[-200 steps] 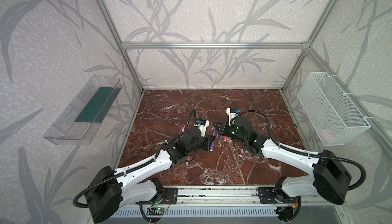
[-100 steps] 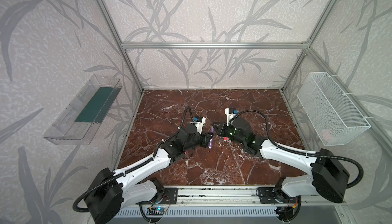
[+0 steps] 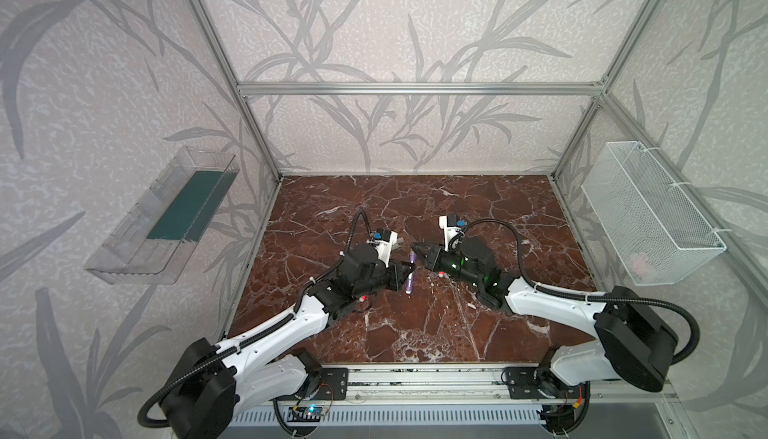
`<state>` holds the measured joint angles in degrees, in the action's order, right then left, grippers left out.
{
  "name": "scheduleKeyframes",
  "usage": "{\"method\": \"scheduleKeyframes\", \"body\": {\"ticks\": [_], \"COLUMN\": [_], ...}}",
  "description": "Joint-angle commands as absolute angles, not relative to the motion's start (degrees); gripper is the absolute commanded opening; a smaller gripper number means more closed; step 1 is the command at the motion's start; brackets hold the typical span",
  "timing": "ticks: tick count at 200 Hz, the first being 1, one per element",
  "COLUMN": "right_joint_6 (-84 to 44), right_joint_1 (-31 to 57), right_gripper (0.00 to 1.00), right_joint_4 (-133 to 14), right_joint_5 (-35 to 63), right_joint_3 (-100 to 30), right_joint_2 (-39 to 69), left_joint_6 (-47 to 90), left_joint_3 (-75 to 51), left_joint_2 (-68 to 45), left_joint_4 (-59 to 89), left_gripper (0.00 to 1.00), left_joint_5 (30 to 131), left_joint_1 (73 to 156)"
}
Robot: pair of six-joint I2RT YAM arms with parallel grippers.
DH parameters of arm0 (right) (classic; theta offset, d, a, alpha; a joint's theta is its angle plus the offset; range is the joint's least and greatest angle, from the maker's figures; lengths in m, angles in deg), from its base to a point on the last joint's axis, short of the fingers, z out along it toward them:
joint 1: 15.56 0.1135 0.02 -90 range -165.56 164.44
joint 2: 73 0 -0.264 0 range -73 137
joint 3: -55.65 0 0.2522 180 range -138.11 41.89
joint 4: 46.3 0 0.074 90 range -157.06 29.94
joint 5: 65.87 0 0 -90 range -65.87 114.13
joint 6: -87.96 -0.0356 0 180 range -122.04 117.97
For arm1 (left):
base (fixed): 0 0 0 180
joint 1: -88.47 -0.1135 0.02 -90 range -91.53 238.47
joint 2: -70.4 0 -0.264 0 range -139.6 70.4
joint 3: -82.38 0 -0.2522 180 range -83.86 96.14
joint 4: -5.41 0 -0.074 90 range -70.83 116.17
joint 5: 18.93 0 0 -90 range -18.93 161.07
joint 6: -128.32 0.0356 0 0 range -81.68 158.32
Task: Insert the pens into the pen caps
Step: 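Push the white cap down onto the purple marker tip with the right gripper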
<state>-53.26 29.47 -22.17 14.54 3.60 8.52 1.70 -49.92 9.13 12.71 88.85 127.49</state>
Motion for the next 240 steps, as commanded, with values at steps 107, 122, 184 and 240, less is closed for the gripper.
{"method": "scheduleKeyframes", "body": {"ticks": [107,122,184,240], "right_joint_6": [-58.02,-57.85,-54.05,-59.11], "right_joint_1": [27.46,28.16,34.28,30.38], "right_gripper": [0.0,0.0,0.0,0.0], "right_joint_4": [-6.45,-13.38,-36.14,-15.73], "right_joint_5": [3.89,6.07,18.93,9.26], "right_joint_3": [10.24,8.63,2.82,6.83], "right_joint_2": [10.07,9.5,5.44,12.01], "left_joint_6": [0.48,1.39,3.95,2.74], "left_joint_3": [-50.78,-49.56,-44.72,-46.77], "left_joint_2": [12.07,11.75,9.24,9.08], "left_joint_4": [7.84,10.93,22.33,14.76], "left_gripper": [0.0,0.0,0.0,0.0], "left_joint_5": [88.97,86.35,73.52,82.97], "left_joint_1": [124.33,124.35,124.56,123.92]}}
